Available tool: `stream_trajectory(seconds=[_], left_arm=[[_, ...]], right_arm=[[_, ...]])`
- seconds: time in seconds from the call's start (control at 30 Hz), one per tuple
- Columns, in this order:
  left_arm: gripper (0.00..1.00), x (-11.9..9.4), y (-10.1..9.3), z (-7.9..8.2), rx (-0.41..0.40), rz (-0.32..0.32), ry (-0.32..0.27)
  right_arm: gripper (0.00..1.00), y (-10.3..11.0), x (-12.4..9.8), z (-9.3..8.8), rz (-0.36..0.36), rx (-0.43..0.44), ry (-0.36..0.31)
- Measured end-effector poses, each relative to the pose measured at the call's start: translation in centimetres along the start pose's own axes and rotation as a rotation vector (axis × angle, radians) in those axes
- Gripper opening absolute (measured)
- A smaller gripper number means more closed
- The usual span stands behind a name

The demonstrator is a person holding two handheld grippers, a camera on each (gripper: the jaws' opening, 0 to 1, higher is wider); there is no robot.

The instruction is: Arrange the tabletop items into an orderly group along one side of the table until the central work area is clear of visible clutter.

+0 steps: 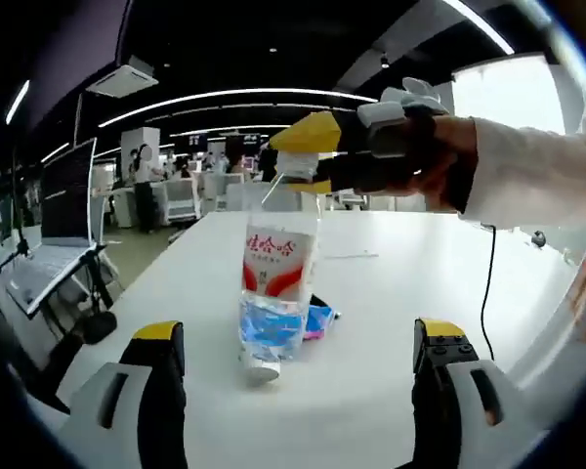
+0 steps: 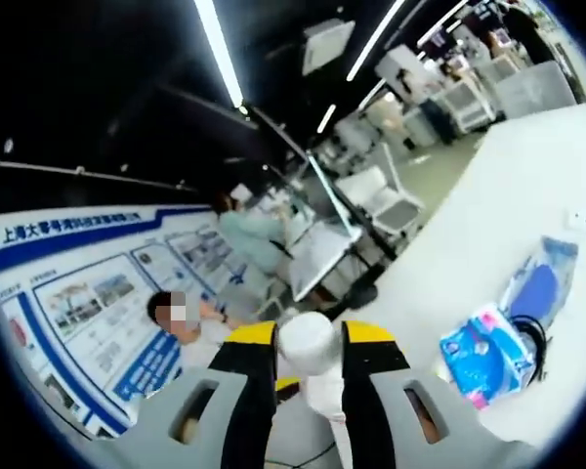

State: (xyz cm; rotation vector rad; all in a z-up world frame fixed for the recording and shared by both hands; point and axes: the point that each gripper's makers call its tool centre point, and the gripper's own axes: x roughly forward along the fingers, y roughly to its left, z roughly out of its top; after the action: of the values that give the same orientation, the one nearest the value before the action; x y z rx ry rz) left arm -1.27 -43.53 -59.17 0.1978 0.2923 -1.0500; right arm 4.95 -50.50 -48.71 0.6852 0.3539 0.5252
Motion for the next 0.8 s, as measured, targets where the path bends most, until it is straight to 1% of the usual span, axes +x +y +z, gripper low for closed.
stream_trajectory(seconds=[0.1, 0.17, 0.23, 0.27, 0.3, 0.33, 0.4, 0.47, 0.57, 0.63, 0.7, 0.73, 0.77, 0.8], left_arm=[[1.0, -1.2, 0.6, -1.1, -0.01, 0.011, 0.002], [1.0, -2.1, 1.2, -2.0, -0.038, 0.03, 0.012], [1.0, -2.9, 1.5, -2.6, -0.035, 0.04, 0.018], [1.0, -3.5, 1.8, -2.9, -0.031, 0.057, 0.014], [1.0, -3.8, 2.0, -2.9, -0.03, 0.066, 0.002], [1.0, -4.3, 2.0, -2.1, -0.025, 0.071, -0.063], [1.0, -4.9, 1.6, -1.4, -0.015, 0.06, -0.122], [1.0, -5.3, 1.2, -1.4, -0.017, 0.047, -0.139], [1.0, -5.7, 1.8, -1.4, -0.033, 0.072, -0.175], [1.0, -5.9, 2.5, -2.2, -0.01, 0.098, -0.177], [1.0, -6.0, 2.7, -2.8, -0.011, 0.099, -0.176], [1.0, -6.2, 2.9, -2.5, -0.025, 0.104, -0.227], [1.0, -6.2, 3.3, -2.3, -0.038, 0.12, -0.257], [1.0, -6.2, 3.4, -2.6, -0.033, 0.125, -0.247]], right_arm=[[0.22, -0.3, 0.1, 1.1, -0.001, -0.019, -0.007], [0.22, -0.6, 0.1, 1.7, -0.008, -0.042, -0.001], [0.22, -0.8, 0.2, 2.2, -0.014, -0.068, 0.006], [0.22, -0.8, 0.2, 2.2, -0.016, -0.081, 0.008], [0.22, -1.0, 0.2, 2.5, -0.019, -0.099, 0.009], [0.22, -1.1, 0.3, 2.7, -0.021, -0.109, 0.01], [0.22, -1.3, 0.4, 3.1, -0.013, -0.13, 0.013], [0.22, -1.3, 0.6, 3.6, 0.002, -0.154, 0.017], [0.22, -1.2, 0.9, 4.2, 0.02, -0.19, 0.024], [0.22, -1.2, 1.2, 4.5, 0.023, -0.197, 0.028], [0.22, -1.2, 1.6, 4.7, 0.033, -0.215, 0.041], [0.22, -1.3, 1.9, 4.9, 0.036, -0.229, 0.052], [0.22, -1.3, 2.1, 4.9, 0.041, -0.242, 0.059], [0.22, -1.3, 2.2, 5.0, 0.044, -0.253, 0.064]])
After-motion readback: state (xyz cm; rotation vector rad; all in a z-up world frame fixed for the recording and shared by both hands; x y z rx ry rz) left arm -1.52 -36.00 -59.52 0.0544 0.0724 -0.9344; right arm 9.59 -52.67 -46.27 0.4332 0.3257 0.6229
